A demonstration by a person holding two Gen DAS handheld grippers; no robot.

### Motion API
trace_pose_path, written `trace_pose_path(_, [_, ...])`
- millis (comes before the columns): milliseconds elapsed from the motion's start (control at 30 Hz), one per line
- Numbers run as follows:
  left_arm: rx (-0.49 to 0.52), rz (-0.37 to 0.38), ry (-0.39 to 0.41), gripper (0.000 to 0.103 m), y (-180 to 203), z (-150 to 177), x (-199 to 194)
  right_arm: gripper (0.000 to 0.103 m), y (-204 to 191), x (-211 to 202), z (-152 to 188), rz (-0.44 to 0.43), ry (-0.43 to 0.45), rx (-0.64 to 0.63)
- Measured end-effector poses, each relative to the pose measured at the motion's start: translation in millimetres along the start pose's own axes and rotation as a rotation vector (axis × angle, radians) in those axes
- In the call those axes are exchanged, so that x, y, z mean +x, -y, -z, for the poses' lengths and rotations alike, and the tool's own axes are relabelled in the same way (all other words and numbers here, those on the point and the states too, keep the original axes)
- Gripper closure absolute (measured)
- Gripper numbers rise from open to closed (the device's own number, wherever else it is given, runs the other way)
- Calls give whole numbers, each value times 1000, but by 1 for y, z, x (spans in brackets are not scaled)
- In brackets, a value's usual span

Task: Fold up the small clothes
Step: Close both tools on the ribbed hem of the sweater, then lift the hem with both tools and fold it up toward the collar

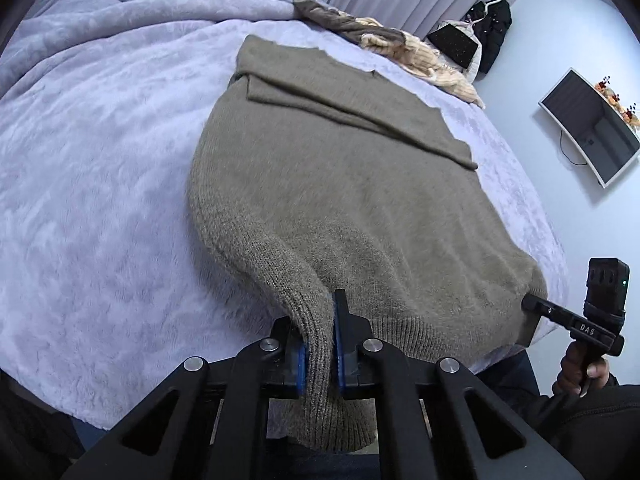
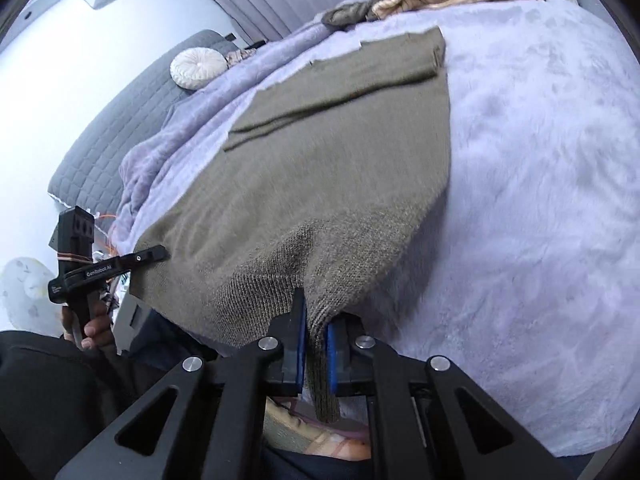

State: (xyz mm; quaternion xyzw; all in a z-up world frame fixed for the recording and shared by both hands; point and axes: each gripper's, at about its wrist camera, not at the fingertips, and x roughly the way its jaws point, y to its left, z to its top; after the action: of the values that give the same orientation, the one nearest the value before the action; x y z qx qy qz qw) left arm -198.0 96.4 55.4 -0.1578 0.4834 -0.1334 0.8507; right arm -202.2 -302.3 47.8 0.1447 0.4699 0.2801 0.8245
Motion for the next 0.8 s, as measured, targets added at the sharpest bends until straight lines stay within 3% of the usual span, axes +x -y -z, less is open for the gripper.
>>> trace_pose_path(233, [-5, 24, 78, 91, 10, -16, -14, 95, -1, -27, -26, -52, 105, 23])
trace_pose_path(467, [-80, 23, 141, 91, 5, -43, -22, 95, -1, -29, -61, -78, 172, 98])
trace_pose_path(800, [-99, -32, 153, 91, 8, -83, -10, 96, 3, -21, -108, -15, 201, 134])
